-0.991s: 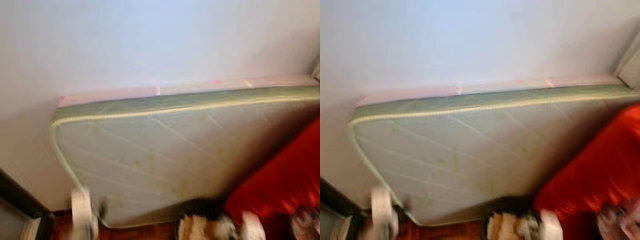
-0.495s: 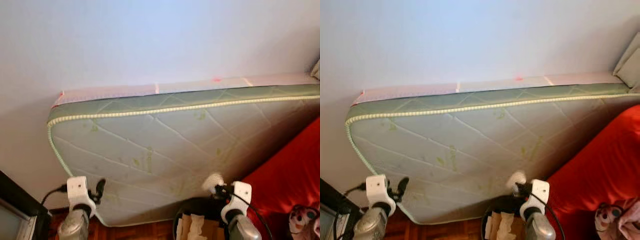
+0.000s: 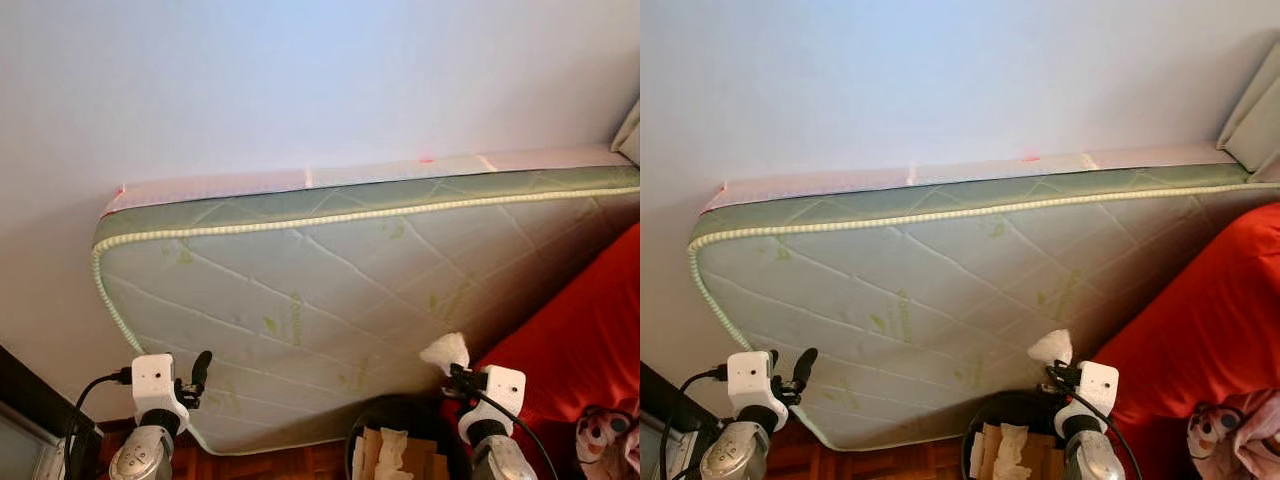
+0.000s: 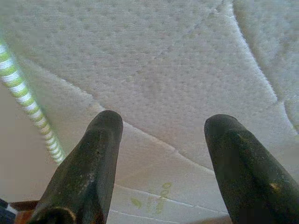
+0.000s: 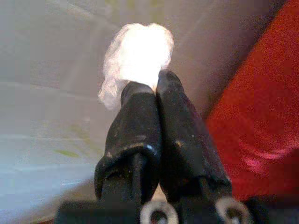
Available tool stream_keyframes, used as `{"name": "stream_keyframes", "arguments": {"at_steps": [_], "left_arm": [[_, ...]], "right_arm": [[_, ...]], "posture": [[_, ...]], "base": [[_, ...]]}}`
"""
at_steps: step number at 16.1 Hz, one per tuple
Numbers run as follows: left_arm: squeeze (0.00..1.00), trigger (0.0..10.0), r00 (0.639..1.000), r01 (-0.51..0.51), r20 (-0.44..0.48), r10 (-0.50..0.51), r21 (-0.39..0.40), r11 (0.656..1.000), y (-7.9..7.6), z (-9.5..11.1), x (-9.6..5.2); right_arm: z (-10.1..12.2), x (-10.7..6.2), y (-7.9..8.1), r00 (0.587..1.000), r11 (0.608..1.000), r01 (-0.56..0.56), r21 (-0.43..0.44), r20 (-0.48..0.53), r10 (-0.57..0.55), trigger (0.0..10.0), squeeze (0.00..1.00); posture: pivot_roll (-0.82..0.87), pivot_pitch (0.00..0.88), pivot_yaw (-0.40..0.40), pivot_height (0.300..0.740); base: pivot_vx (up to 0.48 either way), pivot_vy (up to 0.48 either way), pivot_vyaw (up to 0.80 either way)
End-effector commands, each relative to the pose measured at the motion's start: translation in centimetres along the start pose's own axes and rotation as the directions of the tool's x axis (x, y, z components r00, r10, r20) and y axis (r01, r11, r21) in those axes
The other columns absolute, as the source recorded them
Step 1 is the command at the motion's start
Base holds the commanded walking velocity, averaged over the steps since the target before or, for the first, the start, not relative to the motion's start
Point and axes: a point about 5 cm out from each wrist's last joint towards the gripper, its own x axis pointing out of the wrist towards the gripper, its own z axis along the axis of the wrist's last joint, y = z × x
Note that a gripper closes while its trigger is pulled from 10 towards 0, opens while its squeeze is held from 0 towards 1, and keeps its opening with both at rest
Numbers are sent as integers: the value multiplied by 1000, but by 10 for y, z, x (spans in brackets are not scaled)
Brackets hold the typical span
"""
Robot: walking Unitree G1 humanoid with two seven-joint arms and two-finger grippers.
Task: Clean up the room
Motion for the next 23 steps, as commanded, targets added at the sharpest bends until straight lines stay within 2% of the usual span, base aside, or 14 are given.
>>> {"name": "stream_keyframes", "arguments": {"at_steps": [1, 4, 7, 9, 10, 14, 20, 23], "left_arm": [[0, 10000, 999, 47, 6, -47, 23, 999, -6, 5, 4], [0, 10000, 998, 56, 9, -56, 22, 998, -8, 7, 6], [0, 10000, 998, 61, 13, -61, 17, 998, -10, 8, 6], [0, 10000, 999, 50, 21, -50, 22, 999, -9, 8, 5], [0, 10000, 999, 17, 28, -18, 11, 1000, -5, 8, 2], [0, 10000, 1000, 11, 27, -11, 9, 1000, -8, 7, 1], [0, 10000, 1000, 16, 23, -16, 5, 1000, -13, 8, 3], [0, 10000, 1000, 23, 15, -23, 5, 1000, -15, 7, 3]], "right_arm": [[6, 3, -8, 999, 998, 46, -49, 1, -46, 10000, 0], [5, 3, -6, 1000, 997, 21, -68, -5, -22, 10000, 0], [2, 1, -6, 999, 996, 43, -76, -10, -44, 10000, 0], [-6, 0, -3, 997, 995, 44, -89, -57, -50, 10000, 0], [-10, -3, -6, 994, 993, 64, -97, -85, -72, 10000, 0], [-11, -3, -6, 994, 994, 53, -91, -88, -61, 10000, 0], [-9, 1, 0, 994, 996, 25, -88, -100, -34, 10000, 0], [-12, -1, -2, 993, 996, 29, -85, -111, -39, 10000, 0]], "posture": [[41, 0, -39, 730], [41, 0, -41, 715], [42, 0, -45, 710], [47, 0, -41, 710], [51, 0, -46, 700], [57, 0, -72, 667], [57, 0, -75, 667], [55, 0, -70, 667]], "base": [[0, 0, 0], [0, 0, 0], [0, 0, 0], [0, 0, 0], [0, 0, 0], [0, 0, 0], [0, 0, 0], [0, 0, 0]]}}
